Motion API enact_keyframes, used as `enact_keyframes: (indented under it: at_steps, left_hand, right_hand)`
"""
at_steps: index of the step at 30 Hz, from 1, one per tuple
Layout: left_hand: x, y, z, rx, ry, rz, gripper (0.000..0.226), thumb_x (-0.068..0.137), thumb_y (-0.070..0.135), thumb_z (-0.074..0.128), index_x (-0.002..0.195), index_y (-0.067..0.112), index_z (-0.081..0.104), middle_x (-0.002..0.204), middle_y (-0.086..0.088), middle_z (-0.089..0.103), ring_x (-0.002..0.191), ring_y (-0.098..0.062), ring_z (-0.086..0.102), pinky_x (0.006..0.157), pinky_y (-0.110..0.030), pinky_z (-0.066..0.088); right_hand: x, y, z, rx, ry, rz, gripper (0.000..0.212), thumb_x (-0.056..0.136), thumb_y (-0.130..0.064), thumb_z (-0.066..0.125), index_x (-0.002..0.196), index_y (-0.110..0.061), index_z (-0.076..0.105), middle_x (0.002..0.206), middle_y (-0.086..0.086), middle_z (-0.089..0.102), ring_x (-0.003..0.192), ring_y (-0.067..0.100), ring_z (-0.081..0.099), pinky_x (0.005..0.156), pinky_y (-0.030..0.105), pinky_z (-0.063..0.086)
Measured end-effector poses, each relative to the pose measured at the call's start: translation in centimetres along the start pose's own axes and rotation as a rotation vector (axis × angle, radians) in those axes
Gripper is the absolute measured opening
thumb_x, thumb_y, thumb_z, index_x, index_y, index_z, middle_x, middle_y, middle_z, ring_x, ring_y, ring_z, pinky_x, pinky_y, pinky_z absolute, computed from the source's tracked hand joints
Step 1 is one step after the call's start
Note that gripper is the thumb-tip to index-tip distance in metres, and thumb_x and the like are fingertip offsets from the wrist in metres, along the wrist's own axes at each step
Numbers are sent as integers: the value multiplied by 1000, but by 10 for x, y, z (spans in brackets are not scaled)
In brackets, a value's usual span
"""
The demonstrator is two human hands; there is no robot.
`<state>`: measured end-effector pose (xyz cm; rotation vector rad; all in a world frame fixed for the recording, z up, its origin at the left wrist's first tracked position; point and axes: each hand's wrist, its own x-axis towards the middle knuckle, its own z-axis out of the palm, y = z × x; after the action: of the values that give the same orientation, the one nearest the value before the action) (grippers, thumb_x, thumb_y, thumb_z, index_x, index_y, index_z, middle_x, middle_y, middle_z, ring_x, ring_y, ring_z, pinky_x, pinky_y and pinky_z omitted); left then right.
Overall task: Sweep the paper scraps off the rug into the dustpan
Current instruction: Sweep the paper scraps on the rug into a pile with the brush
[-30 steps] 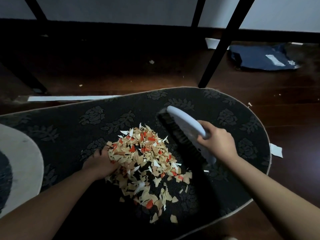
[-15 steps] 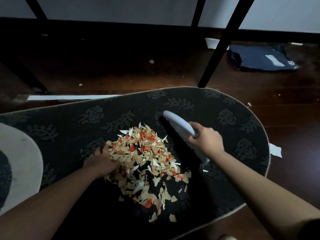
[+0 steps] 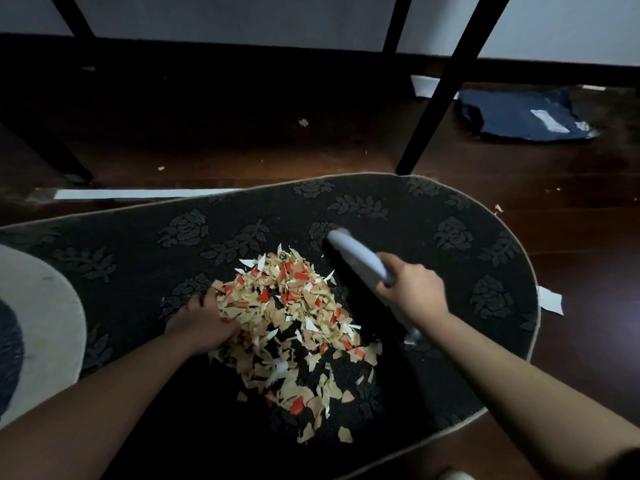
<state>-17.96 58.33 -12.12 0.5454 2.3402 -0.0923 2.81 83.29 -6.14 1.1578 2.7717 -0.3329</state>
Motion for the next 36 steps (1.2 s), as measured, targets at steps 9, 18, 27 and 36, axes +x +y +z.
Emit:
enact_keyframes:
  at_steps: [9,18,27,36]
  left_hand:
    - [1,0,1,20,-13,1,93,87,63,49,154,22,-1,161,-11,7,144,-35,22,115,-44,29]
    - [0,5,1,20,-7,9,92,87,60,50,154,21,0,159,-11,10,143,-33,23,112,-41,30]
    - [-4,0,1,-27,-31,43,95,86,60,51,154,20,-2,160,-11,5,145,-33,18,114,-42,28]
    - [-2,-21,-2,-99,-9,25,99,84,68,49,154,20,-1,160,-10,6,146,-33,18,115,-41,25]
  right_hand:
    - [-19,2,-15,43,105,-34,50,86,-33,54,134,-42,43,97,0,70,86,26,65,69,33,48]
    - [-11,-23,5,-70,-26,-99,45,90,-35,51,133,-32,43,97,0,68,81,23,65,60,27,43]
    - [6,-31,-41,22,118,-111,47,86,-33,56,133,-37,47,98,3,69,86,29,65,69,35,50]
    - [71,-73,-15,20,-12,-83,42,89,-28,54,131,-33,48,110,6,66,97,30,62,75,37,48]
